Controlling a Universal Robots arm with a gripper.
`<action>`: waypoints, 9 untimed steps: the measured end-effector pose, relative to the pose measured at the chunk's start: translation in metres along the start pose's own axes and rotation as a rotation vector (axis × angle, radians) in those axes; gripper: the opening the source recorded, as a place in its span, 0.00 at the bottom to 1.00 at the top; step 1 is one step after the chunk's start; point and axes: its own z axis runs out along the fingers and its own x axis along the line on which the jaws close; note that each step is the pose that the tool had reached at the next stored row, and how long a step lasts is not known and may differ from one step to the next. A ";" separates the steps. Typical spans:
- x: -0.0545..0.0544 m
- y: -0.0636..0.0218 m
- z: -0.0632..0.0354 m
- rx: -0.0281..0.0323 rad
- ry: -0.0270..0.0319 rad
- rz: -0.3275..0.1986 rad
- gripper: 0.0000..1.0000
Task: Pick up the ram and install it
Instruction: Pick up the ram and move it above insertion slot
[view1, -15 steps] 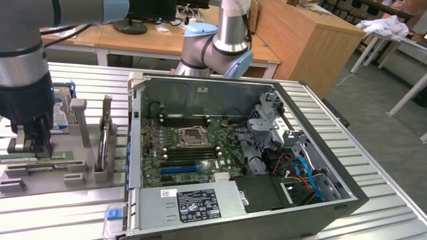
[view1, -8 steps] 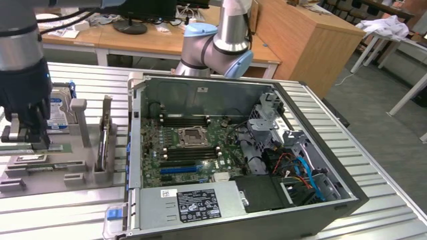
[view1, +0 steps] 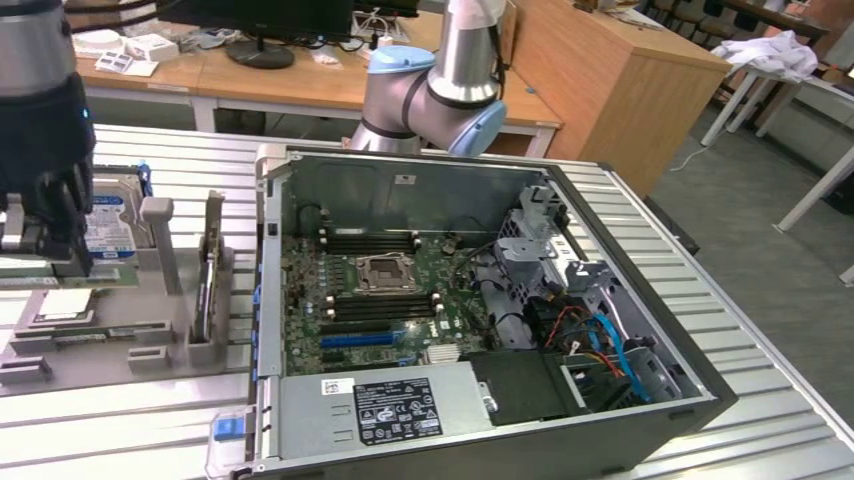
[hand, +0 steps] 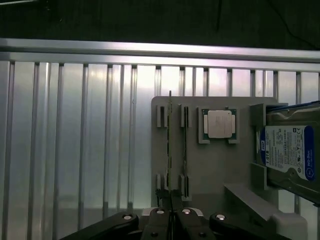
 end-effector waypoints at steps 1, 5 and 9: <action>0.000 0.0001 -0.0033 0.0000 0.0000 0.000 0.12; 0.000 0.0005 -0.0139 0.0000 0.0000 0.000 0.12; -0.001 0.0009 -0.0234 0.0000 0.0000 0.000 0.12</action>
